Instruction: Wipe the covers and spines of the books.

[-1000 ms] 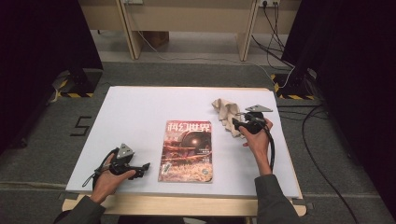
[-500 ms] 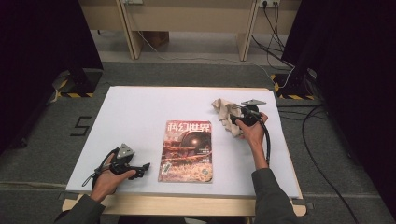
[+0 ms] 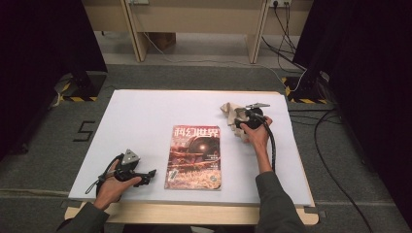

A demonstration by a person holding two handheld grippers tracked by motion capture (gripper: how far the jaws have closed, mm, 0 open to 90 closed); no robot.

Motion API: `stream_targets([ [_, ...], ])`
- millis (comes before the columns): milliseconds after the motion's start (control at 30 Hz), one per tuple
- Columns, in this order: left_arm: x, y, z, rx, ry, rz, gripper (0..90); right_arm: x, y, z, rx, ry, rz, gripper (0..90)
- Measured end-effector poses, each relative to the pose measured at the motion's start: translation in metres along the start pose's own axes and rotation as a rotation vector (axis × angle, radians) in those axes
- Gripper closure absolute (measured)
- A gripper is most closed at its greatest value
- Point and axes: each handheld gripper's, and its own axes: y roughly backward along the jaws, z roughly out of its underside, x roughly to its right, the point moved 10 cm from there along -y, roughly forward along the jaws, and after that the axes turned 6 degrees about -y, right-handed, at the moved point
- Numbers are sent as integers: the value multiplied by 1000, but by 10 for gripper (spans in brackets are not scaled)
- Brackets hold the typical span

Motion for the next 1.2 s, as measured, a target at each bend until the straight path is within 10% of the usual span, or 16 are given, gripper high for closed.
stream_targets([
  [533, 0, 0, 0, 0, 0, 0, 134, -2, -4, 11, -27, 47, -26, 823],
  [1200, 0, 0, 0, 0, -1, 0, 134, -27, 123, 16, 114, 236, -140, 847],
])
